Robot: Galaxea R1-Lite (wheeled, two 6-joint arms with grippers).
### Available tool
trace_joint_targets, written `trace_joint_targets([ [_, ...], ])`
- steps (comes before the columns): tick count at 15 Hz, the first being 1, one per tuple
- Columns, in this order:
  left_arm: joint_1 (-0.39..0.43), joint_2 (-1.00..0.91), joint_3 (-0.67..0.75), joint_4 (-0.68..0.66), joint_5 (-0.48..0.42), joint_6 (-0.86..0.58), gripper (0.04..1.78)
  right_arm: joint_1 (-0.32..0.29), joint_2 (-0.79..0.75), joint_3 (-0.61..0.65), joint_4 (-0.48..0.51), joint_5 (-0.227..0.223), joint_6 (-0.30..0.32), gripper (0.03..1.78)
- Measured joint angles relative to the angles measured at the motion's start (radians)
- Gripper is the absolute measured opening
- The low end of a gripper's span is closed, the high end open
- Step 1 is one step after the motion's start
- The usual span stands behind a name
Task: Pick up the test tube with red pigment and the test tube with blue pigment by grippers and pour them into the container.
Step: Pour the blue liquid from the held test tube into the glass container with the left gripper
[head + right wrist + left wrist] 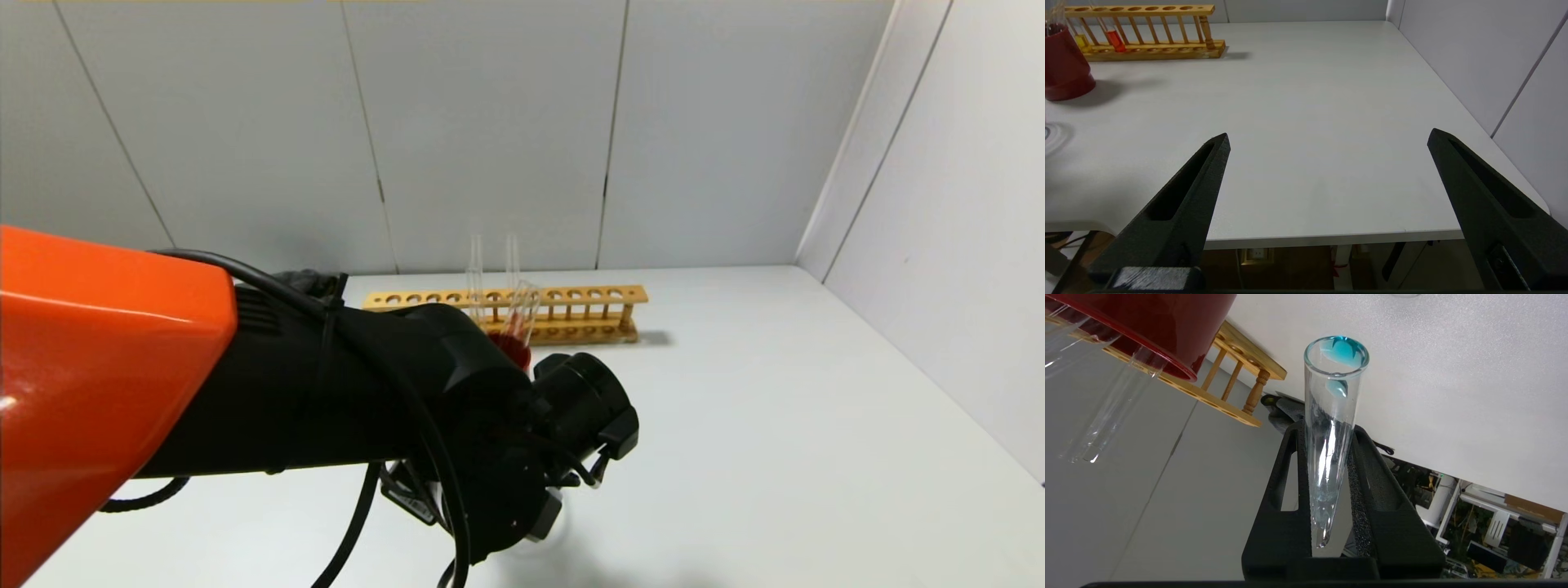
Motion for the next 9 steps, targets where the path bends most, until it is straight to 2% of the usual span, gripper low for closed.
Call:
trace_joint_targets([
  [9,-0.004,0.012,-0.002,0.009,0.0,0.0,0.33,0.0,0.0,0.0,0.0,0.0,0.0,1.7],
])
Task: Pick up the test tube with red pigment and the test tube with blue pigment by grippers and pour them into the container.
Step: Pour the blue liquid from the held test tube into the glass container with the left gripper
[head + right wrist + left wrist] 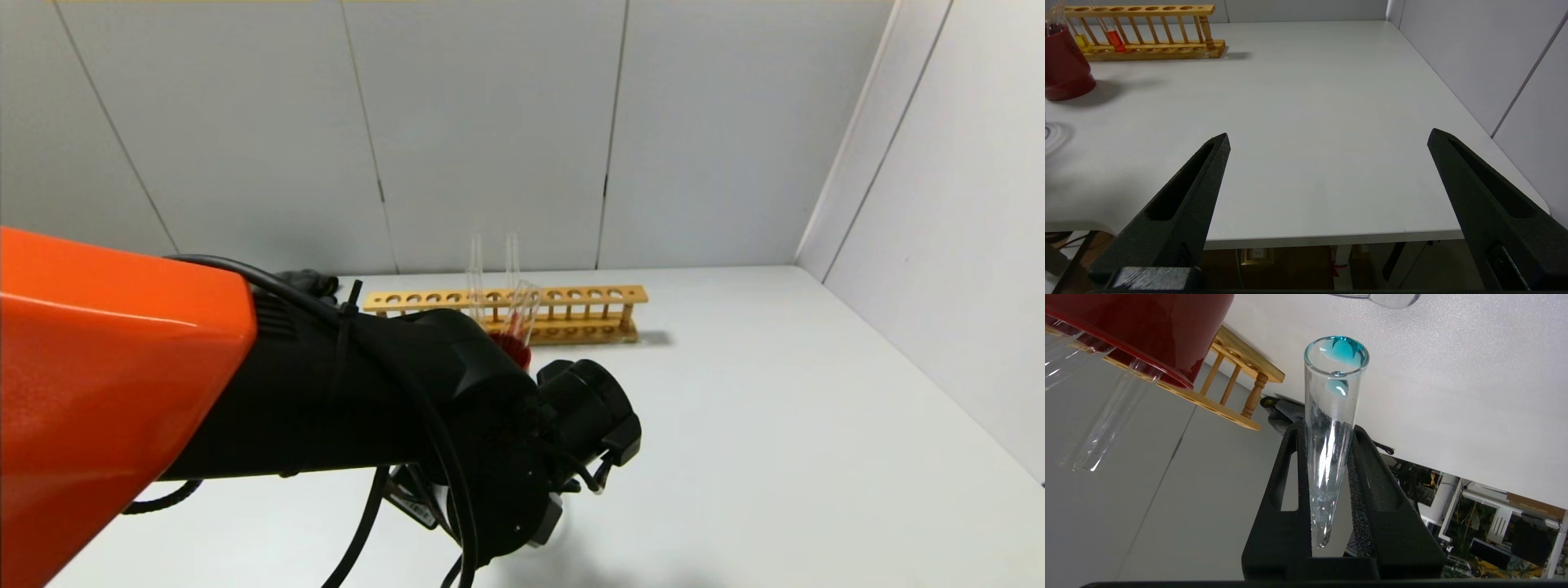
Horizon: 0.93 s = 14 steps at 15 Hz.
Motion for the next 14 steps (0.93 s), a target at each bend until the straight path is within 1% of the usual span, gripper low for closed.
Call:
trace_joint_targets([
  [2,-0.002,0.003,0.0,0.002,0.003,0.0,0.33,0.0,0.0,0.0,0.0,0.0,0.0,1.7],
  [4,-0.007,0.006,-0.001,0.005,0.029,0.0,0.33,0.0,0.0,0.0,0.0,0.0,0.0,1.7],
  [11,-0.033,0.021,-0.028,0.009,0.037,0.026,0.33,0.0,0.0,0.0,0.0,0.0,0.0,1.7],
  [14,-0.044,0.021,-0.031,0.043,0.079,0.027,0.33,-0.001,0.0,0.0,0.0,0.0,0.0,1.7],
])
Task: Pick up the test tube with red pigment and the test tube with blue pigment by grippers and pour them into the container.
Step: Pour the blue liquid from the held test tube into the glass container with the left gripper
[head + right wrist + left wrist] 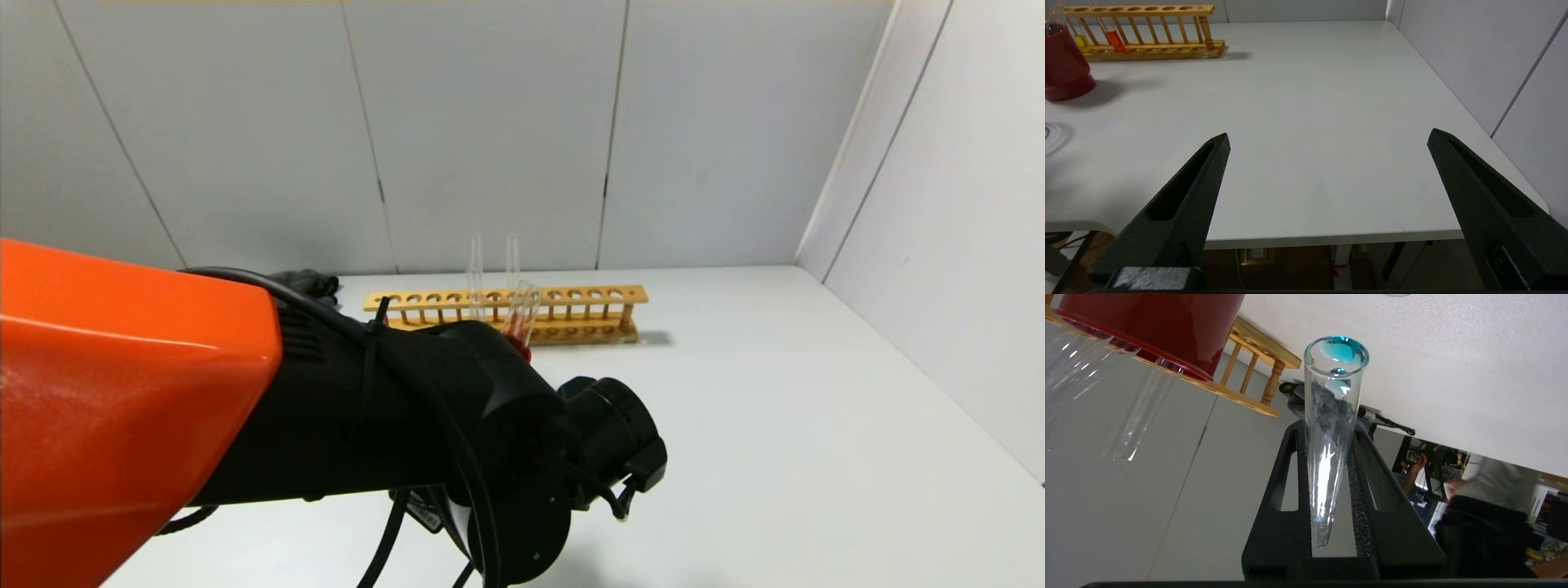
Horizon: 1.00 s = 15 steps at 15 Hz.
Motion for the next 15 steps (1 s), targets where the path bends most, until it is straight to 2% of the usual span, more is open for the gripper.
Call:
trace_joint_targets([
  [15,-0.044,0.033,-0.023,0.048,0.083,-0.001,0.33,0.001,0.0,0.0,0.0,0.0,0.0,1.7],
])
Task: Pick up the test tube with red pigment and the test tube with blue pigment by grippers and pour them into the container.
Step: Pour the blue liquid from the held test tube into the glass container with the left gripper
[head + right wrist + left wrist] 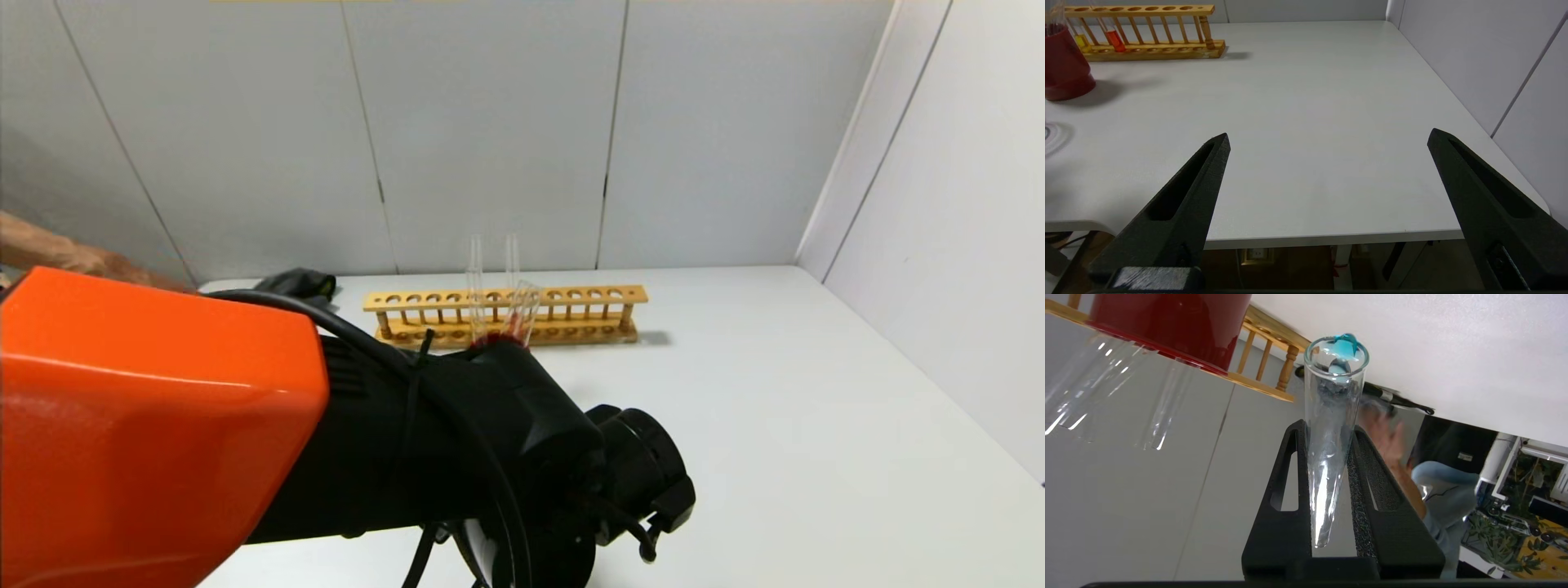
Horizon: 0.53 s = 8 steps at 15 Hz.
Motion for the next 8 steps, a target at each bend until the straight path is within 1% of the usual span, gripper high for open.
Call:
trace_joint_targets([
  [8,-0.008,0.015,-0.017,0.003,0.002,-0.006,0.33,0.0,0.0,0.0,0.0,0.0,0.0,1.7],
])
